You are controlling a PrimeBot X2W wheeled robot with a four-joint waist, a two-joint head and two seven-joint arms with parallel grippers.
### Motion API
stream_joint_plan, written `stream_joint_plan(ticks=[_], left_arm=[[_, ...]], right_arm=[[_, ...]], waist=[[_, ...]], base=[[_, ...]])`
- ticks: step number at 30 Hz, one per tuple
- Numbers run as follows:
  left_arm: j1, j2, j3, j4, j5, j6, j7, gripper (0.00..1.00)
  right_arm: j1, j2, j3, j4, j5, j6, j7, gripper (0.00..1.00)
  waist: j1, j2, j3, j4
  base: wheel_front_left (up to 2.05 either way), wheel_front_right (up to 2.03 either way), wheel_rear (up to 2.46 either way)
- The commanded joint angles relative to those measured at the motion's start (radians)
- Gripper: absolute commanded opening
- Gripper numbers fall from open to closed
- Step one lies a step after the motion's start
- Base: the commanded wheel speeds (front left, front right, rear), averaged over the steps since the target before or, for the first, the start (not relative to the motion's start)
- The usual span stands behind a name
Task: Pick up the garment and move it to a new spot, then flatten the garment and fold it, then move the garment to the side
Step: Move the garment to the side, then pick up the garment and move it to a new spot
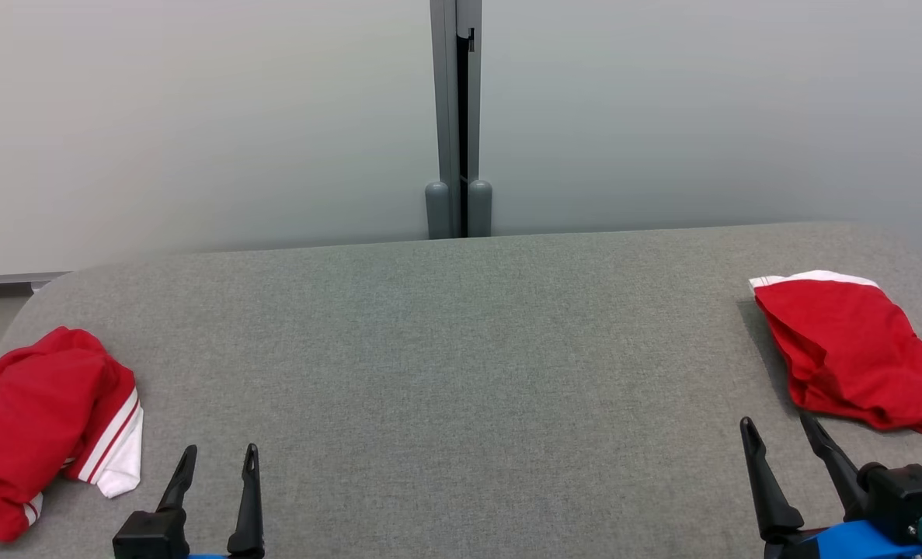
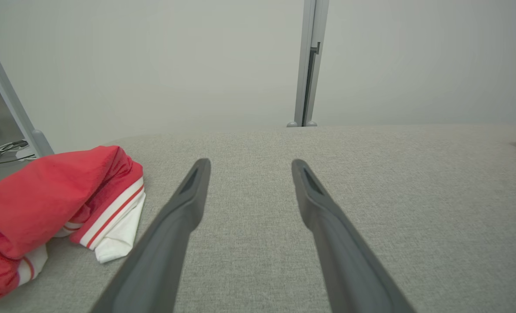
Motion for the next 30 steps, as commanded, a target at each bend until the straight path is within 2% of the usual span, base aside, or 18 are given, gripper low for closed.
stream_joint_plan(ticks=[1,18,22,30], left_arm=[[0.013,0.006,0.001,-0.004,-0.004,0.005,0.001,1.00],[-0.027,0.012,-0.017,-0.001,-0.002,0.014,0.000,1.00],[-0.060,0.009,-0.030,-0.004,0.009,0.007,-0.004,1.00],[-0.134,-0.004,-0.020,0.036,-0.006,-0.005,-0.024,1.00]], right_arm=[[0.017,0.003,0.002,-0.010,0.006,0.000,0.003,1.00],[0.018,0.007,-0.002,-0.020,0.010,0.000,0.004,1.00],[0.021,0.007,0.004,-0.034,0.008,0.000,0.007,1.00],[-0.007,0.005,0.042,-0.065,0.013,0.000,0.020,1.00]], waist=[[0.0001,0.0001,-0.002,-0.001],[0.0001,0.0001,-0.003,0.024],[0.0001,0.0001,0.008,0.081],[0.0001,0.0001,0.029,0.248]], base=[[0.00,0.00,0.00],[0.00,0.00,0.00],[0.00,0.00,0.00],[0.00,0.00,0.00]])
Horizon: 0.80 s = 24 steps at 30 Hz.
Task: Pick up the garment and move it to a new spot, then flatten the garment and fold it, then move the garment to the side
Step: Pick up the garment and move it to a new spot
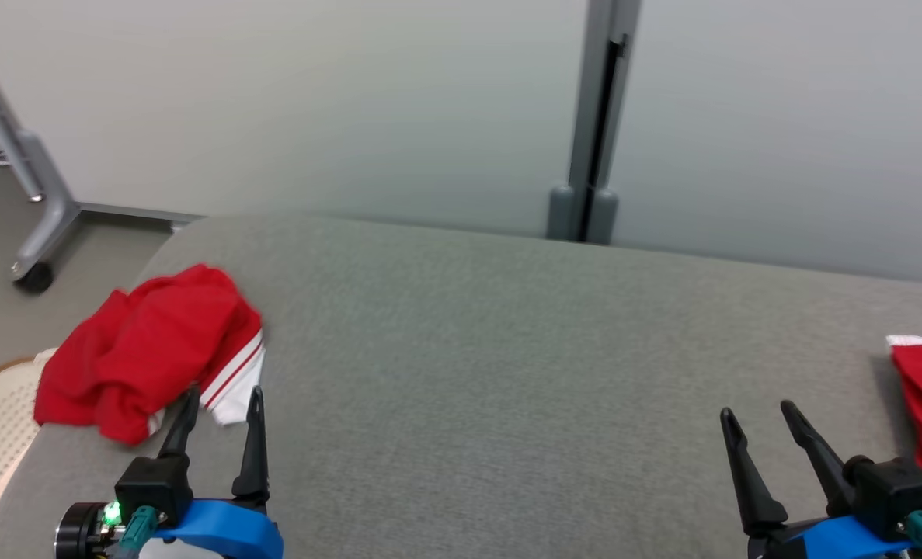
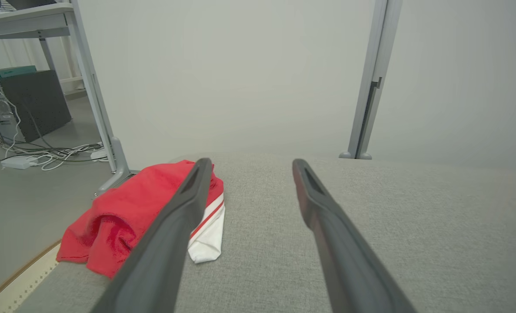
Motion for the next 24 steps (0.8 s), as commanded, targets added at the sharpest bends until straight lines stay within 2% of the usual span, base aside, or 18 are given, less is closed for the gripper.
stream_joint_plan(ticks=[1,6,12,19,22,24], left_arm=[[-0.024,-0.002,0.006,0.009,-0.005,-0.002,-0.009,1.00],[-0.042,0.000,0.032,0.029,-0.013,0.001,-0.018,1.00],[-0.059,-0.012,0.060,0.031,-0.010,0.005,-0.024,1.00],[-0.103,-0.048,0.105,0.012,0.010,0.001,-0.024,1.00],[-0.136,-0.066,0.115,0.028,0.014,-0.007,-0.024,1.00],[-0.199,-0.085,0.133,0.093,0.007,-0.017,-0.023,1.00]], right_arm=[[-0.018,-0.001,0.008,-0.009,0.002,0.000,0.002,1.00],[-0.043,-0.017,0.041,-0.015,0.001,0.000,0.006,1.00],[-0.065,-0.033,0.051,-0.029,0.002,0.000,0.013,1.00],[-0.098,-0.056,0.052,-0.064,-0.007,0.000,0.042,1.00],[-0.113,-0.069,0.047,-0.079,-0.011,0.000,0.052,1.00],[-0.141,-0.092,0.048,-0.106,-0.015,0.000,0.076,1.00]], waist=[[0.0000,-0.0001,0.037,0.060],[0.0000,-0.0001,0.051,0.130],[0.0000,-0.0001,0.074,0.179],[0.0000,-0.0001,0.155,0.190],[0.0000,-0.0001,0.193,0.186],[0.0000,-0.0001,0.264,0.176]], base=[[0.00,0.00,0.00],[0.00,0.00,0.00],[0.00,0.00,0.00],[0.00,0.00,0.00],[0.00,0.00,0.00],[0.00,0.00,0.00]])
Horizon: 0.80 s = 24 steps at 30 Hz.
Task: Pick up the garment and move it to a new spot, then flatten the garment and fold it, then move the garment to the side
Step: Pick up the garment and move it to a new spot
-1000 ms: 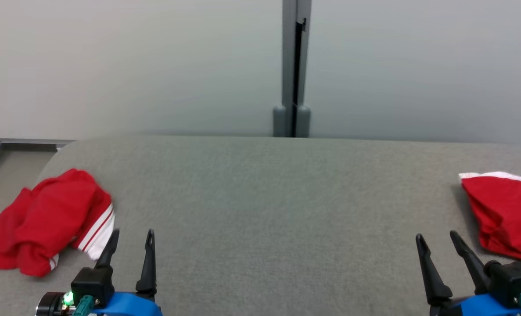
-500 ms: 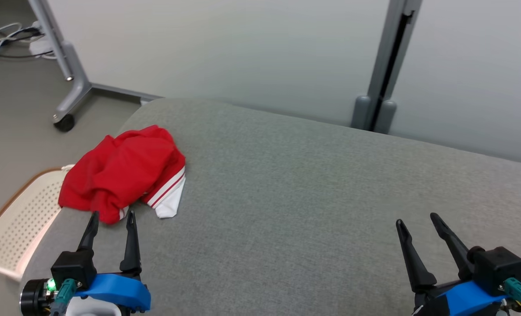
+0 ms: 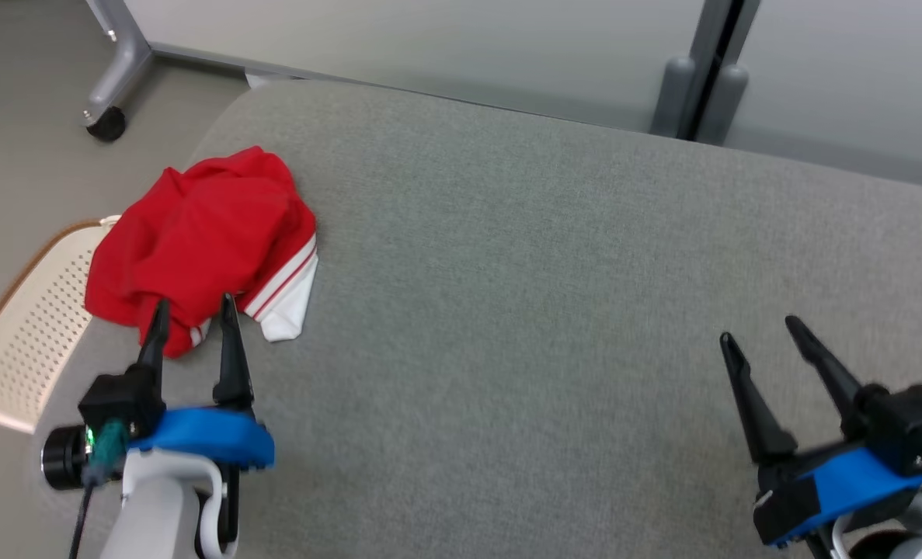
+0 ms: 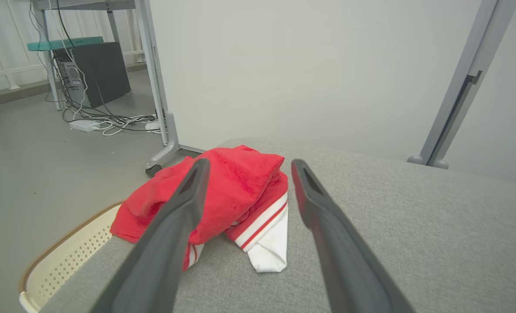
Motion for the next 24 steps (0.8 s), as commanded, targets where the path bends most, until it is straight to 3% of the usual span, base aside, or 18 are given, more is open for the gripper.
stream_joint_plan(ticks=[1,10,19,20,21,24], left_arm=[[-0.061,-0.008,0.013,0.060,-0.007,-0.014,-0.002,1.00],[-0.296,-0.032,0.037,0.416,-0.049,-0.083,-0.002,1.00],[-0.472,-0.032,0.032,0.765,-0.092,-0.142,0.037,1.00],[-0.482,-0.032,0.031,0.786,-0.096,-0.146,0.034,0.18],[-0.492,-0.031,0.030,0.803,-0.097,-0.149,0.032,0.00],[-0.508,-0.018,0.030,0.835,-0.100,-0.154,0.019,0.00]], right_arm=[[-0.029,-0.021,-0.002,-0.016,-0.006,0.000,0.013,1.00],[-0.102,-0.067,0.002,-0.051,-0.004,0.000,0.049,1.00],[-0.137,-0.091,-0.010,-0.044,0.003,0.000,0.054,1.00],[-0.137,-0.091,-0.013,-0.043,0.003,0.000,0.053,1.00],[-0.138,-0.090,-0.016,-0.042,0.002,0.000,0.052,1.00],[-0.142,-0.089,-0.021,-0.039,0.000,0.000,0.047,1.00]], waist=[[-0.0001,-0.0002,0.061,0.014],[-0.0001,-0.0002,0.210,-0.028],[-0.0001,-0.0002,0.263,-0.055],[-0.0001,-0.0002,0.264,-0.057],[-0.0001,-0.0002,0.264,-0.058],[-0.0001,-0.0002,0.255,-0.061]], base=[[0.00,0.00,0.00],[0.00,0.00,0.00],[0.00,0.00,0.00],[0.00,0.00,0.00],[0.00,0.00,0.00],[0.00,0.00,0.00]])
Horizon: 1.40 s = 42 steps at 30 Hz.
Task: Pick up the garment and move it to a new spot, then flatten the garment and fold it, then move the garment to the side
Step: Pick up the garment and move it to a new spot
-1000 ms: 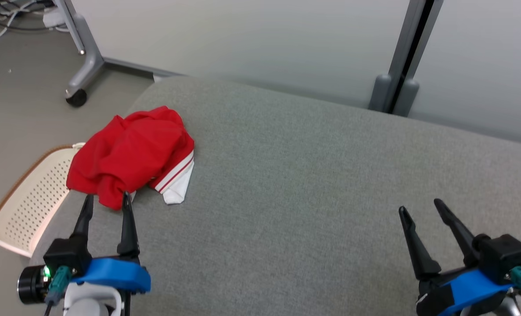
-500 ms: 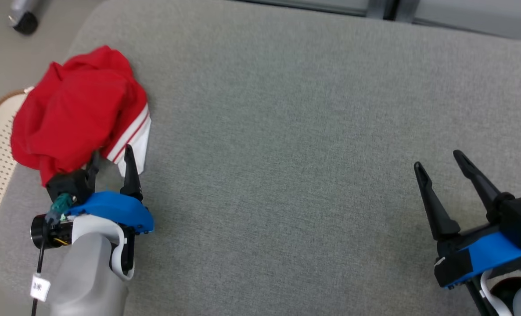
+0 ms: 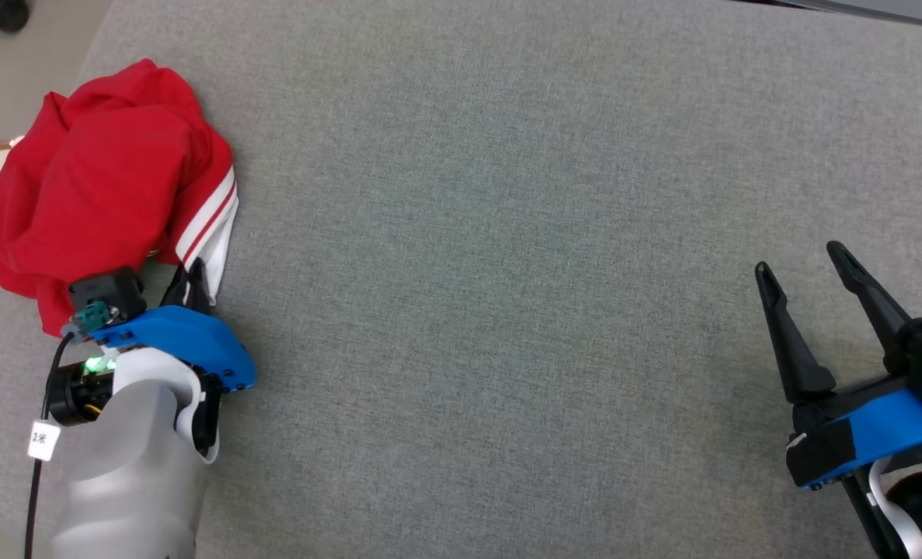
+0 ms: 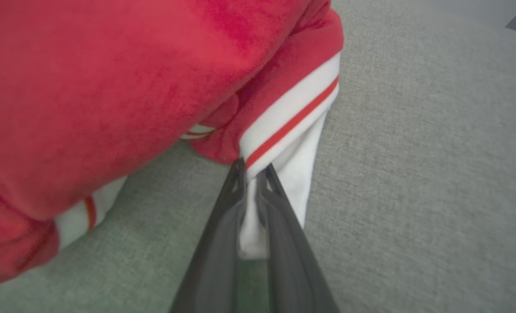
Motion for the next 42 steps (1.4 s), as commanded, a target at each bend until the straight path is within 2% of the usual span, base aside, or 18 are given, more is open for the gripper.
stream_joint_plan(ticks=[1,5,11,17,21,27,33,37,42], left_arm=[[-0.001,0.010,0.002,0.011,-0.006,-0.001,-0.004,0.00],[0.004,0.037,0.032,-0.045,-0.010,0.007,-0.019,0.00],[0.106,0.093,0.086,-0.300,0.045,0.063,-0.018,0.00],[0.271,0.119,0.119,-0.543,0.105,0.108,-0.019,0.00],[0.372,0.114,0.103,-0.713,0.139,0.133,-0.015,0.00],[0.487,0.106,0.047,-0.984,0.171,0.151,0.084,0.00],[0.518,0.043,-0.071,-1.128,0.170,0.109,0.171,0.00],[0.471,-0.025,-0.198,-1.105,0.158,0.044,0.190,0.00],[0.402,-0.075,-0.391,-1.036,0.144,-0.001,0.174,0.00]], right_arm=[[-0.017,0.001,-0.003,0.002,0.002,0.000,-0.008,1.00],[-0.016,0.012,-0.006,0.016,0.001,0.000,-0.029,1.00],[0.015,0.045,0.002,0.051,0.007,0.000,-0.065,1.00],[0.053,0.081,0.023,0.104,0.015,0.000,-0.106,1.00],[0.087,0.097,0.022,0.120,0.019,0.000,-0.118,1.00],[0.129,0.118,0.014,0.115,0.024,0.000,-0.121,1.00],[0.132,0.135,0.013,0.108,0.027,0.000,-0.124,1.00],[0.120,0.143,0.011,0.113,0.030,0.000,-0.133,1.00],[0.099,0.152,0.014,0.130,0.037,0.000,-0.152,1.00]], waist=[[-0.0001,-0.0002,-0.009,-0.003],[-0.0001,-0.0002,-0.051,-0.010],[-0.0001,-0.0002,-0.152,-0.035],[-0.0001,-0.0002,-0.282,-0.080],[-0.0001,-0.0002,-0.346,-0.103],[-0.0001,-0.0002,-0.379,-0.155],[-0.0001,-0.0002,-0.345,-0.253],[-0.0001,-0.0002,-0.304,-0.333],[-0.0001,-0.0002,-0.243,-0.439]], base=[[0.00,0.00,0.00],[0.00,0.00,0.00],[0.00,0.00,0.00],[0.00,0.00,0.00],[0.00,0.00,0.00],[0.00,0.00,0.00],[0.00,0.00,0.00],[0.00,0.00,0.00],[0.00,0.00,0.00]])
